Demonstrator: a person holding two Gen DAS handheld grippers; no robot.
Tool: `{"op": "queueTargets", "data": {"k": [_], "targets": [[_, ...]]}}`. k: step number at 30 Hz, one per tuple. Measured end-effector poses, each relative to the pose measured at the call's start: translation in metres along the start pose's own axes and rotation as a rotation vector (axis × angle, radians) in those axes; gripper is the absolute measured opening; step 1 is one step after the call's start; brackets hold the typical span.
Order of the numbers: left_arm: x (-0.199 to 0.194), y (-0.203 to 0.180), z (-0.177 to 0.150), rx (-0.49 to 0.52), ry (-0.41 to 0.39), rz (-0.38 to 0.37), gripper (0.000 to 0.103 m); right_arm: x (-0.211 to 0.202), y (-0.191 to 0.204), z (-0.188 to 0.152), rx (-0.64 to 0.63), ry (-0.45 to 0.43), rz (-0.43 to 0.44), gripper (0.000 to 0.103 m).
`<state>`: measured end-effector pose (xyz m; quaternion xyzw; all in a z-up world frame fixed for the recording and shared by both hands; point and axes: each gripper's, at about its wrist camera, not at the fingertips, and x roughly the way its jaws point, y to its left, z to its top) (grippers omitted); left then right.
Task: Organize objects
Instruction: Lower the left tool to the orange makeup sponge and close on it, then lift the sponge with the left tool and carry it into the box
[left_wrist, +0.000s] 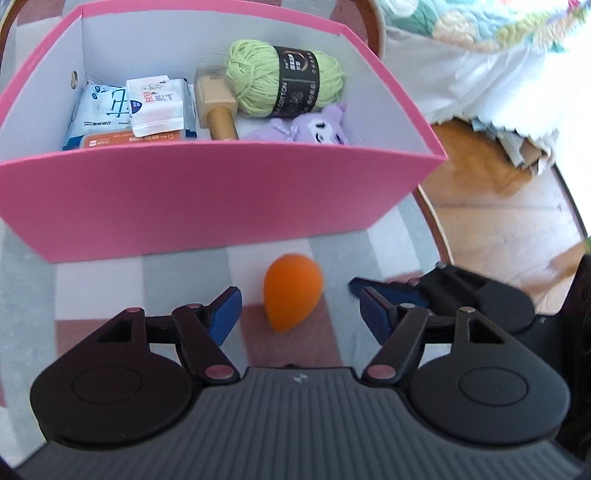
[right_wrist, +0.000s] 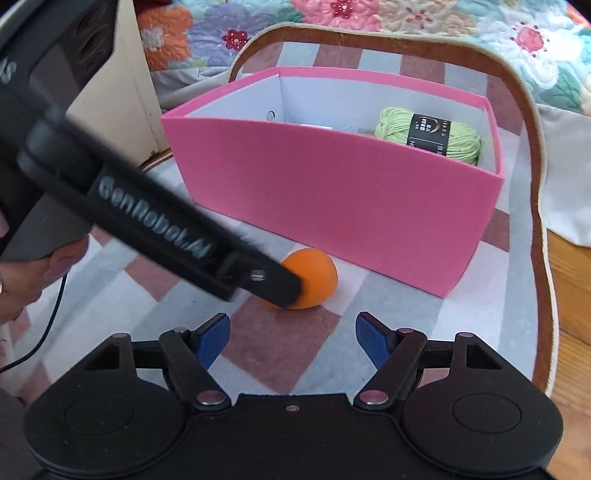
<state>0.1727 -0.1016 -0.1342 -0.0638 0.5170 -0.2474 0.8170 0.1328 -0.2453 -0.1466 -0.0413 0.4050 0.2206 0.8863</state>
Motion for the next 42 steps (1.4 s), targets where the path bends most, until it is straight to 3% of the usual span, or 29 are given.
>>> {"op": "queueTargets", "data": {"k": [3,7,8,9,12,19,27,33,42], "targets": [[0.006,0.001,0.001,0.002,-0.024,0.037,0.063,0.011,-0.002,0.002,-0.011,-0.013,-0.001,0.078],[0.013,0.004,-0.003,0.001,-0.015,0.037,0.044,0.023,0.0,0.002,-0.029,0.005,-0.011,0.068],[0.013,0.006,-0.004,-0.012,-0.014,0.011,0.033,0.022,0.001,0.002,-0.036,-0.002,-0.015,0.063],[0.013,0.007,-0.004,-0.027,-0.003,-0.015,0.034,0.023,0.002,0.002,-0.038,0.0,-0.017,0.061],[0.01,0.002,-0.004,0.006,0.017,-0.003,0.032,0.021,0.006,0.004,-0.041,0.008,-0.019,0.052],[-0.022,-0.012,-0.005,-0.016,0.033,0.0,0.032,-0.007,0.025,0.016,-0.005,0.051,-0.013,0.05],[-0.095,-0.023,-0.012,-0.049,-0.062,-0.079,0.032,-0.077,0.055,0.037,-0.014,-0.011,-0.007,0.052],[-0.145,-0.038,-0.012,0.005,-0.154,-0.053,0.032,-0.115,0.063,0.06,-0.085,-0.049,-0.003,0.052],[-0.193,-0.048,0.001,0.043,-0.215,-0.011,0.032,-0.14,0.08,0.106,-0.131,-0.073,0.033,0.052]]}}
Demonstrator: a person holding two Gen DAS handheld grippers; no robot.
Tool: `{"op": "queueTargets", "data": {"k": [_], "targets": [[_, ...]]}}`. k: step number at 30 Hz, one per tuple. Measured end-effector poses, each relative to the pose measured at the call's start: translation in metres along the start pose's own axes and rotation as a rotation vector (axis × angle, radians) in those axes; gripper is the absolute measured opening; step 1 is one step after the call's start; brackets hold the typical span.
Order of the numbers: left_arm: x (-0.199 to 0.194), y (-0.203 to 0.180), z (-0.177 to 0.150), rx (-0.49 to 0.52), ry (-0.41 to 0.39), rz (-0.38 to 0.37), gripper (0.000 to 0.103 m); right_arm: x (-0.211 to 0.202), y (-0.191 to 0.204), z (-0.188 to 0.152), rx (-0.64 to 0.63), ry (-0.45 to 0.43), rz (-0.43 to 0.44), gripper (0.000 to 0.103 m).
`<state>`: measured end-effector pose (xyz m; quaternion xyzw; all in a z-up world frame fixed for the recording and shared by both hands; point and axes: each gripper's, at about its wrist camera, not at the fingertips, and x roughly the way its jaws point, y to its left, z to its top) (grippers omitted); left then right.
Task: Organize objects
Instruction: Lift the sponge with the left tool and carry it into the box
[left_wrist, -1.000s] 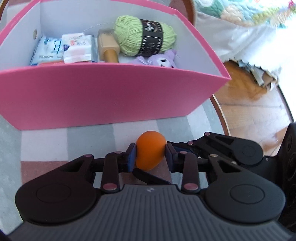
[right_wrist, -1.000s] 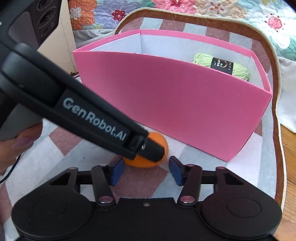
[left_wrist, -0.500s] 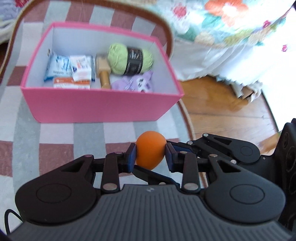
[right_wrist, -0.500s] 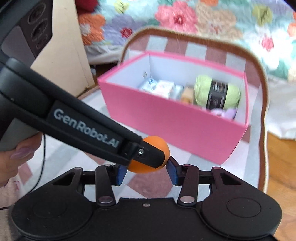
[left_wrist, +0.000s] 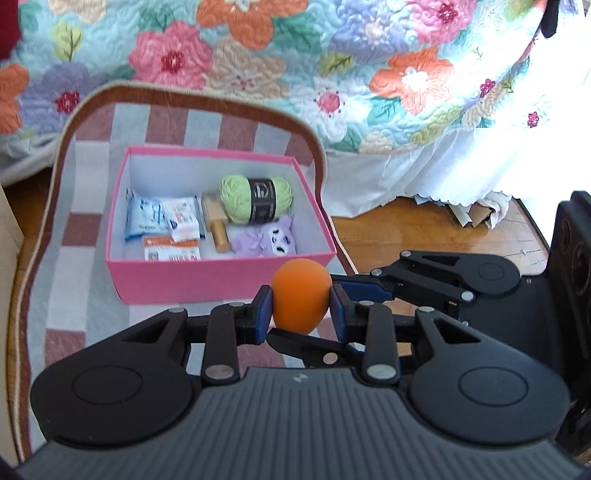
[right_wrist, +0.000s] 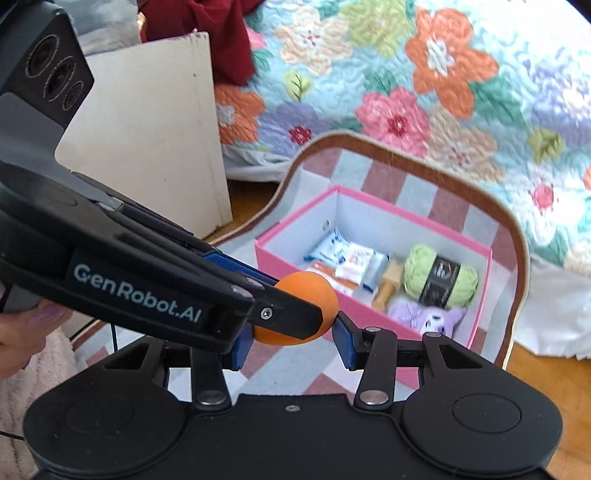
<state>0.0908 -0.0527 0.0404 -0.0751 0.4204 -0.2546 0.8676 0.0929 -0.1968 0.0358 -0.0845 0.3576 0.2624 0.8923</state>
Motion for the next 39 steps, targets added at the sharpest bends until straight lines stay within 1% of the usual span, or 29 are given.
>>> {"op": "queueTargets", "data": {"k": [2,4,7,11,15,19,23,27,29,32,35,39], "targets": [[-0.002,-0.001,0.006,0.013,-0.011,0.012,0.031,-0.001,-0.001,0.008,0.01,0.005,0.006,0.052],[-0.004,0.002,0.013,0.001,-0.012,0.007,0.032,0.0,-0.004,0.015,0.021,0.013,0.01,0.052],[-0.006,0.01,0.028,-0.025,-0.016,-0.001,0.032,0.003,-0.005,0.027,-0.003,0.021,0.005,0.051],[-0.006,0.021,0.053,-0.055,-0.058,-0.02,0.032,0.007,-0.009,0.049,-0.038,0.002,-0.009,0.051],[0.008,0.037,0.082,-0.114,-0.062,-0.026,0.032,0.02,-0.018,0.073,-0.077,-0.017,-0.008,0.052],[0.036,0.059,0.105,-0.154,-0.052,-0.014,0.032,0.044,-0.033,0.092,-0.032,-0.018,-0.008,0.052],[0.08,0.08,0.12,-0.184,-0.025,0.016,0.032,0.083,-0.061,0.098,0.045,-0.008,-0.021,0.052],[0.127,0.096,0.126,-0.201,0.008,0.052,0.032,0.13,-0.091,0.097,0.108,0.05,-0.004,0.051],[0.147,0.106,0.126,-0.231,0.032,0.055,0.032,0.152,-0.101,0.095,0.102,0.089,0.0,0.051],[0.173,0.123,0.124,-0.294,0.057,0.038,0.033,0.182,-0.109,0.09,0.105,0.148,0.003,0.051],[0.192,0.138,0.121,-0.358,0.073,0.025,0.032,0.205,-0.109,0.085,0.026,0.179,-0.014,0.051],[0.208,0.147,0.118,-0.387,0.081,0.029,0.032,0.227,-0.113,0.083,0.017,0.225,-0.008,0.051]]}}
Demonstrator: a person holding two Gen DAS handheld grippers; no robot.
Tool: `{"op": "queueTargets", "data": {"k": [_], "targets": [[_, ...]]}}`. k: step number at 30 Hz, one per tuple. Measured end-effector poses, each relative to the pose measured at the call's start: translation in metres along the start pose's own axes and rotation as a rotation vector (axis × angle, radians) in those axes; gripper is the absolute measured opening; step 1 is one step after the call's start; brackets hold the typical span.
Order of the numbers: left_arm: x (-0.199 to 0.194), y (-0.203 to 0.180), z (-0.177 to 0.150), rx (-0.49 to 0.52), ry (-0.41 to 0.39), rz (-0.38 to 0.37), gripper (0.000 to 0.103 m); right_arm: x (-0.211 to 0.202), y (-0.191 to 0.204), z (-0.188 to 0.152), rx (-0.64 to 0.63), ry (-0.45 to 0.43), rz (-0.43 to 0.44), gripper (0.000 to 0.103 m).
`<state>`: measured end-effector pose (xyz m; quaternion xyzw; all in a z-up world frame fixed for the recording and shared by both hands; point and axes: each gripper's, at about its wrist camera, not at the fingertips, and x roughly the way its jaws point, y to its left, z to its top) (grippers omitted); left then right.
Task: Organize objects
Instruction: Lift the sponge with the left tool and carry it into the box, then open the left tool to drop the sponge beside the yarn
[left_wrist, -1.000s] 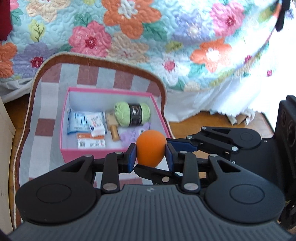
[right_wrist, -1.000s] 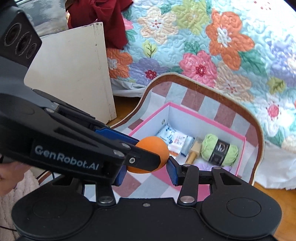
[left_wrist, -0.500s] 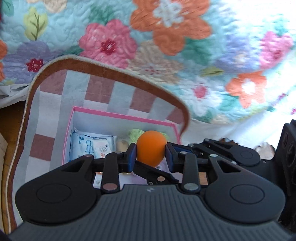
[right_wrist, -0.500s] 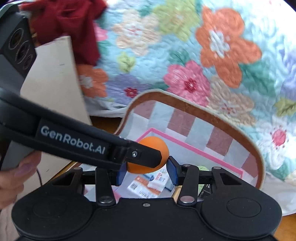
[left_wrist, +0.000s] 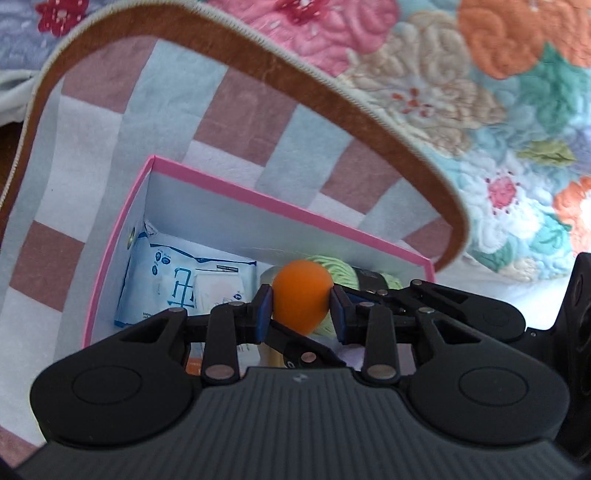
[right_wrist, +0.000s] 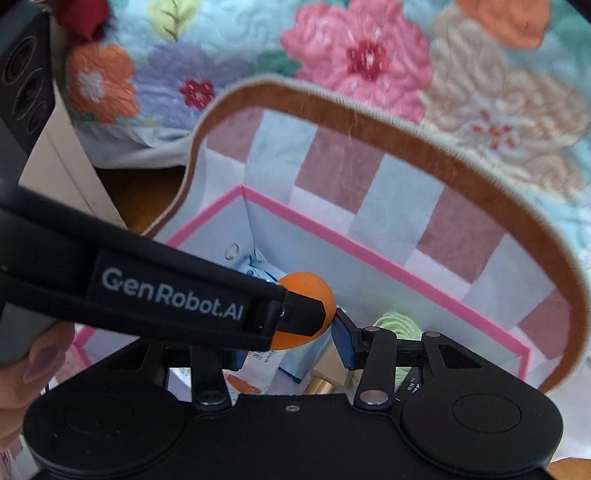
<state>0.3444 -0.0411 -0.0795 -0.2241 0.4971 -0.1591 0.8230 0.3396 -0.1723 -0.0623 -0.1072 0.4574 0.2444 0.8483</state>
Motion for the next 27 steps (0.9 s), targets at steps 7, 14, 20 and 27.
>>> {"op": "queueTargets", "data": {"k": [7,14,20,27], "targets": [[0.012,0.009,-0.001,-0.032,-0.003,0.022,0.033,0.023,-0.005,0.0,-0.043,0.038,-0.008,0.051],[-0.002,0.012,-0.005,0.001,-0.009,0.077,0.035,0.01,-0.021,-0.009,0.099,0.007,-0.023,0.062],[-0.037,0.001,-0.02,0.077,-0.036,0.169,0.042,-0.015,-0.028,-0.025,0.143,-0.027,-0.007,0.061],[-0.088,-0.009,-0.042,0.153,-0.091,0.192,0.059,-0.051,-0.013,-0.042,0.206,-0.086,-0.074,0.061]]}}
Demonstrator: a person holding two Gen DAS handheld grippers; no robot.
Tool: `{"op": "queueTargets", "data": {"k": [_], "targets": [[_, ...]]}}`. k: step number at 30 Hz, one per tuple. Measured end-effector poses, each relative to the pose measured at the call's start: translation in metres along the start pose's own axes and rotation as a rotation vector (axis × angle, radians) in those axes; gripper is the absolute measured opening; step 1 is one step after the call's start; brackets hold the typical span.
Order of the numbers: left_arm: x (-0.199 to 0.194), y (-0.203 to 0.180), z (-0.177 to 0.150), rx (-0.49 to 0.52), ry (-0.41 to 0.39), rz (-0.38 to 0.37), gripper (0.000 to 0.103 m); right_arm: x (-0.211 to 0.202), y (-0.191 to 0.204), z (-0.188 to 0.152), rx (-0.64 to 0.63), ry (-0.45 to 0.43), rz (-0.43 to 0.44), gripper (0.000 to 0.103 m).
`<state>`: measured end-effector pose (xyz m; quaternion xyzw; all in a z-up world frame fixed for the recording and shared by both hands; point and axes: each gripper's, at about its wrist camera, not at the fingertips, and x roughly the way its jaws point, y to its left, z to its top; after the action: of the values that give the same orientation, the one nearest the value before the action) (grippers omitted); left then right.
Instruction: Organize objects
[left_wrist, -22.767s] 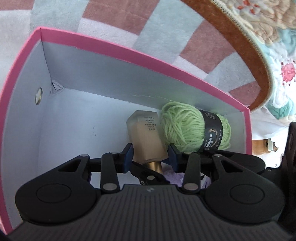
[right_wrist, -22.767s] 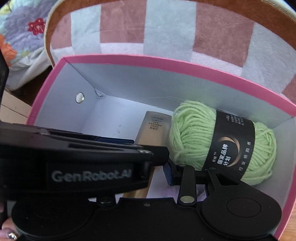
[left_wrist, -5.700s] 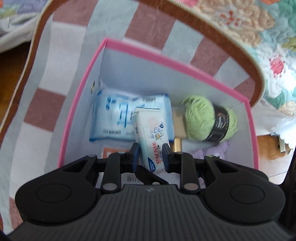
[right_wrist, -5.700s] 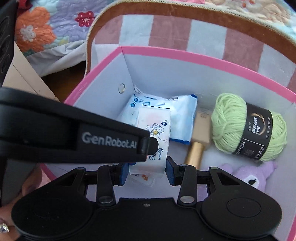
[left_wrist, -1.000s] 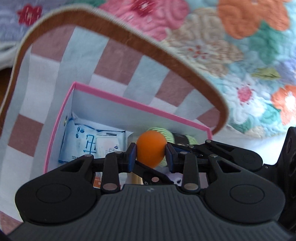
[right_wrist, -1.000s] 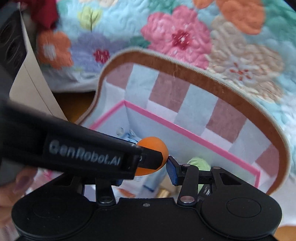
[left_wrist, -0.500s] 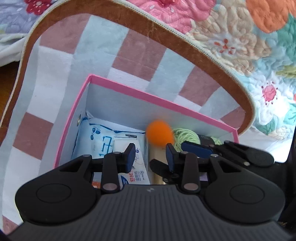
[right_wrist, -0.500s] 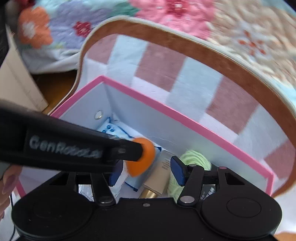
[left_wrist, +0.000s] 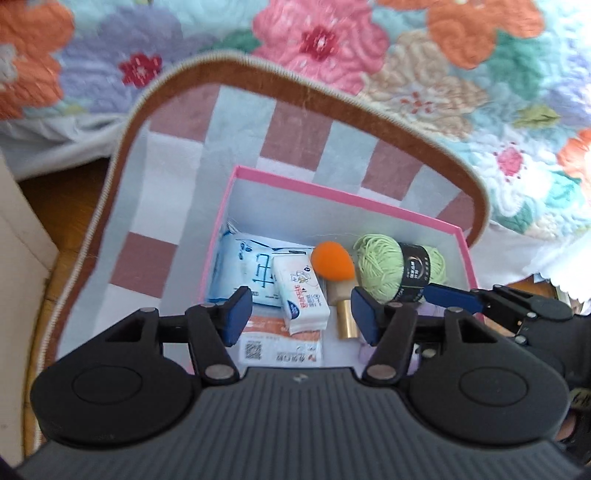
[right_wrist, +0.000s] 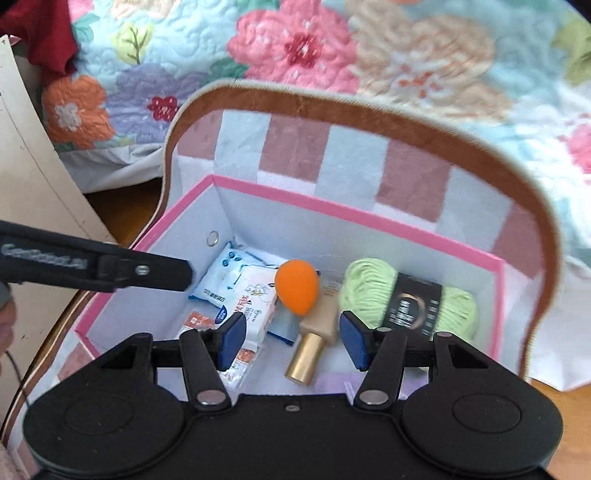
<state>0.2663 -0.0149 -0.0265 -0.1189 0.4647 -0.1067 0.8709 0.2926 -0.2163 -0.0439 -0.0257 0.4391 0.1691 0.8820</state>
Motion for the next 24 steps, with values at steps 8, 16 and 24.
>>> {"op": "queueTargets", "data": {"k": [8,16,24], "targets": [[-0.059,0.005,-0.017,0.046,0.04,0.014,0.065,-0.057,0.023,-0.013,0.031,-0.051,-0.022,0.061],[-0.105,0.0,-0.039,0.066,0.078,0.034,0.076,-0.126,0.05,-0.036,0.096,-0.082,-0.092,0.061],[-0.14,-0.014,-0.065,0.123,0.062,0.071,0.089,-0.164,0.069,-0.058,0.128,-0.082,-0.087,0.062]]}}
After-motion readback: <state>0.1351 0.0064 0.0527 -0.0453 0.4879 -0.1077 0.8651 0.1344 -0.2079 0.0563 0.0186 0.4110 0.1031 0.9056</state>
